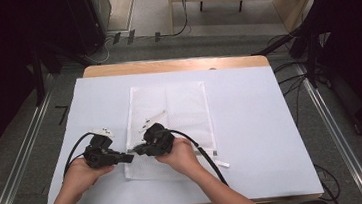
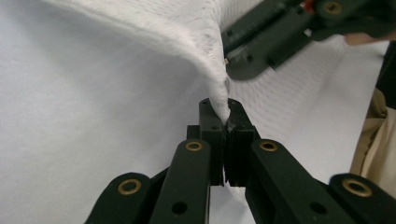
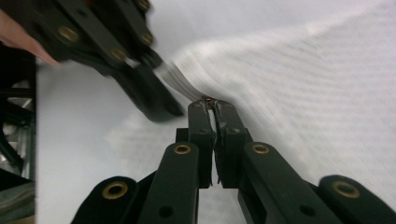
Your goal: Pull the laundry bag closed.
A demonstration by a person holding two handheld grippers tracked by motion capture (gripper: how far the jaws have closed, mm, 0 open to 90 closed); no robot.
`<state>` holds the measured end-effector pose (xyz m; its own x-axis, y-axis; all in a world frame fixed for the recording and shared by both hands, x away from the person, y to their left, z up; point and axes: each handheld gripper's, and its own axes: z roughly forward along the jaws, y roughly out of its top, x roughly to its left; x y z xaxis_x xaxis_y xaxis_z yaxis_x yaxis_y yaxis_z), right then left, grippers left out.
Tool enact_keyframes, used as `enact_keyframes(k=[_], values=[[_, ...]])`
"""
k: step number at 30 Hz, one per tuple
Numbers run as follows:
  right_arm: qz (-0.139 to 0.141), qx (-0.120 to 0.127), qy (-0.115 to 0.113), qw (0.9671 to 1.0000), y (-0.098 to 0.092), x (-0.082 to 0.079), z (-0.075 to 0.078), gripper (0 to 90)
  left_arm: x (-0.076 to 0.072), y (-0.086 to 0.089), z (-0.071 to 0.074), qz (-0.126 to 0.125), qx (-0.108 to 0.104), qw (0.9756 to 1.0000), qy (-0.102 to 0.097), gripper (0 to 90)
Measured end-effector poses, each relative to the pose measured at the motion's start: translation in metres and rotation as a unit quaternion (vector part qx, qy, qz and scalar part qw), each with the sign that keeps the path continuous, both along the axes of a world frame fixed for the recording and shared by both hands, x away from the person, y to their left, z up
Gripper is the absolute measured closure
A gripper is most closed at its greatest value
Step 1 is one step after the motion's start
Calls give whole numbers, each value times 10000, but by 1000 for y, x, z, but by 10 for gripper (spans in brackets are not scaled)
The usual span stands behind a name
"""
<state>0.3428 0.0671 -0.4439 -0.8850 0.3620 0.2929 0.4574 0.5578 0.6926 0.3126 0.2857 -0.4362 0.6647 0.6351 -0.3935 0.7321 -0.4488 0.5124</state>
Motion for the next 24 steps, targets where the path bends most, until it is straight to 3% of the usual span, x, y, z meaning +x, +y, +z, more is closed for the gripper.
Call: enact_keyframes(k=[2,7,21,24], values=[[-19,131,214,9997,-6,3,-3,886,0,1,-1,-48,8,10000,-35,891],[112,-12,2,9999,-8,1,-3,885,-1,-1,-3,-86,24,9999,-69,887],[173,-21,-37,9998,-14,-1,-2,885,-1,0,-2,-134,-13,9999,-49,887],[107,-44,-3,9999,-17,1,-3,885,0,3,-2,-39,-76,10000,-19,887]])
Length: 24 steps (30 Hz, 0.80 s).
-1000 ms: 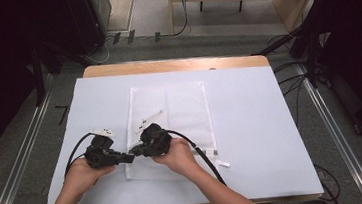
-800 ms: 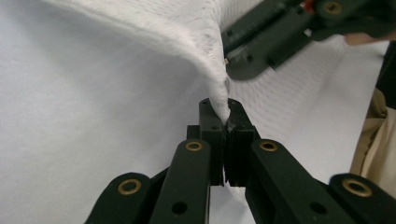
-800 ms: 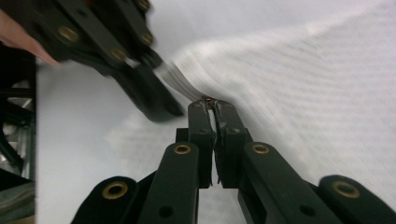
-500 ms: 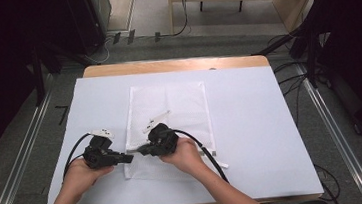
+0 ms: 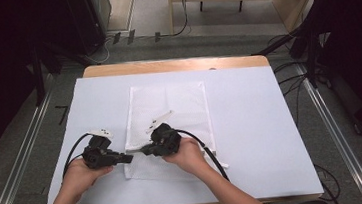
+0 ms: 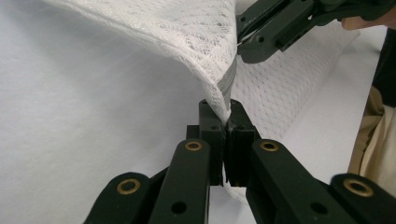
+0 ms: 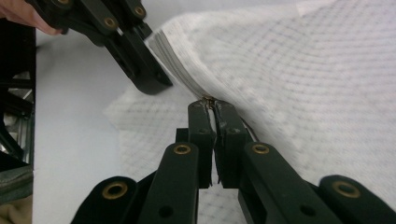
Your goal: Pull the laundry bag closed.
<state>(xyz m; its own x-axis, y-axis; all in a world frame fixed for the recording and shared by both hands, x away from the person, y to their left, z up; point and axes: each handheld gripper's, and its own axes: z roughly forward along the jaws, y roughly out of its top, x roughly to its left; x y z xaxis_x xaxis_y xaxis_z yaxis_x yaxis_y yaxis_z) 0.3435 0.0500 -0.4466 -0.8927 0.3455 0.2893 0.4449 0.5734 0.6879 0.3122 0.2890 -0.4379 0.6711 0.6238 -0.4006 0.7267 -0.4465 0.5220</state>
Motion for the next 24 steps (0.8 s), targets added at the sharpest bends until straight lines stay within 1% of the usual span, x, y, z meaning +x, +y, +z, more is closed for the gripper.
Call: enact_keyframes(k=[4,6,8,11,14,16,18,20,24], values=[[-28,-36,15,10000,-6,2,-2,884,-1,-1,0,-39,12,10000,-7,886],[-26,6,60,10000,-9,2,-3,884,-2,-3,1,-81,20,10000,-51,885],[-51,-12,77,10000,-12,2,-4,884,-2,-2,1,-28,15,10000,-45,885],[-88,-13,88,9999,-17,3,-5,884,-1,0,0,-22,15,10000,-59,884],[-83,20,63,9999,-20,3,-4,884,-2,-2,1,-53,-9,10000,-68,883],[-90,1,93,9999,-21,3,-3,884,-2,-2,0,-41,-3,9999,-92,882],[-71,8,100,9999,-22,3,-2,884,-3,-2,0,-36,-10,10000,-74,882],[-60,-44,41,10000,-22,2,-1,883,-3,-1,0,-23,-12,10000,-87,883],[-93,-4,115,9999,-28,4,1,884,-3,1,1,9,-70,9999,-84,882]])
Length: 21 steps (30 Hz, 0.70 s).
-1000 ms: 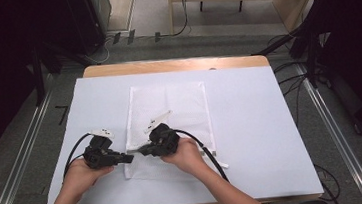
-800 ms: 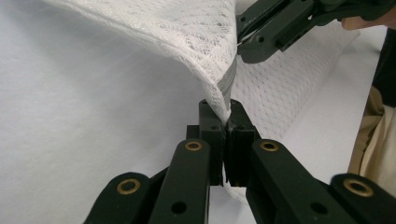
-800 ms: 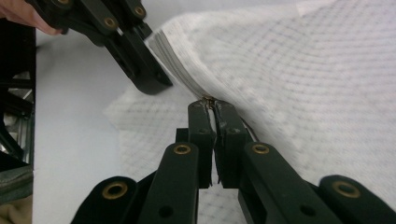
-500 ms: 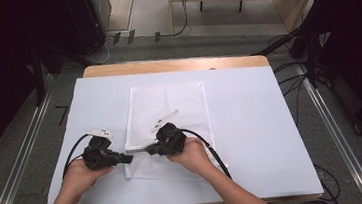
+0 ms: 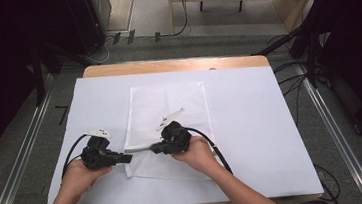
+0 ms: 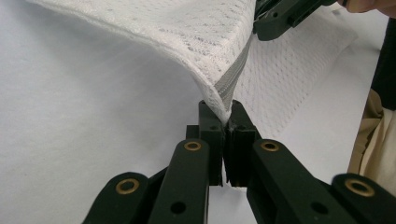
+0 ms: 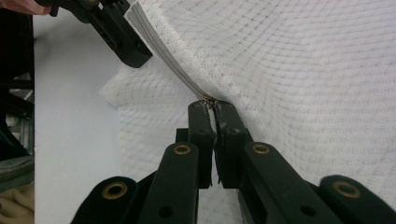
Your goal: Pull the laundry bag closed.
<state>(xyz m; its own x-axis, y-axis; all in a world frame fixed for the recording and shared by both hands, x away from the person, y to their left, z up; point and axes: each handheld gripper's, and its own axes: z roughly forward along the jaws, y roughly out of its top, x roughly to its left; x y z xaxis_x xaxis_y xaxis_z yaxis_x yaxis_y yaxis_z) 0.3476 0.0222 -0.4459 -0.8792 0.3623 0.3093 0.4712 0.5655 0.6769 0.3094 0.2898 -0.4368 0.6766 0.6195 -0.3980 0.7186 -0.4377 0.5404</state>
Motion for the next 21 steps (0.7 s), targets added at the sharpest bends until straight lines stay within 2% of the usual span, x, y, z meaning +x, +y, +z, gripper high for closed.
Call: enact_keyframes(k=[2,4,7,12,17,21], values=[[-11,3,62,10000,-2,0,1,884,-1,-1,0,-1,37,10000,-25,882],[57,-194,-82,9998,-2,-2,3,884,-1,-1,0,6,31,10000,-15,882],[110,-260,-141,9995,-4,-5,6,883,-1,0,0,3,-9,10000,1,882],[45,-100,-72,9999,-11,-5,4,883,0,-1,0,-13,2,10000,-23,881],[-20,-19,-160,9999,-15,-7,3,883,0,1,0,22,-36,10000,9,882],[-108,106,-89,9998,-23,-5,2,884,-1,1,0,17,-41,10000,-19,882]])
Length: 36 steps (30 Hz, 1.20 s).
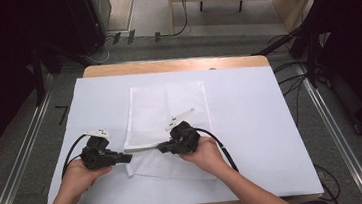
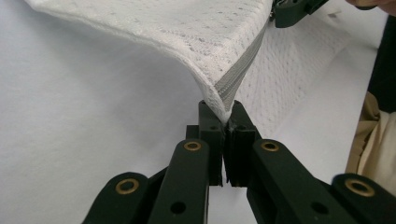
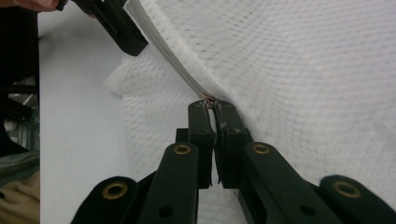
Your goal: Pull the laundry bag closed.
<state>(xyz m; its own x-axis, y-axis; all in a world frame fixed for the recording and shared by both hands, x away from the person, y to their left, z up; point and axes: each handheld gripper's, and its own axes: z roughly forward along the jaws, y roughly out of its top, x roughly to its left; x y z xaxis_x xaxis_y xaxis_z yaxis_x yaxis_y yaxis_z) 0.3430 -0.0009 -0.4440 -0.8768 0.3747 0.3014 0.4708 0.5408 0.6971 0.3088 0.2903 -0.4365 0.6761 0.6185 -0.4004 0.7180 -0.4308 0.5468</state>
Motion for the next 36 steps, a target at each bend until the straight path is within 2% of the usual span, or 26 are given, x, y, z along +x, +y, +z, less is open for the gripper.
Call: enact_keyframes(k=[6,12,36], values=[[-6,-79,-78,9999,-4,0,-1,883,0,0,0,21,20,10000,3,882],[-60,-10,-18,10000,-11,3,-2,883,0,-1,1,16,-7,10000,2,882],[-332,-137,80,9993,-36,7,-6,883,1,6,2,124,-4,9999,16,882]])
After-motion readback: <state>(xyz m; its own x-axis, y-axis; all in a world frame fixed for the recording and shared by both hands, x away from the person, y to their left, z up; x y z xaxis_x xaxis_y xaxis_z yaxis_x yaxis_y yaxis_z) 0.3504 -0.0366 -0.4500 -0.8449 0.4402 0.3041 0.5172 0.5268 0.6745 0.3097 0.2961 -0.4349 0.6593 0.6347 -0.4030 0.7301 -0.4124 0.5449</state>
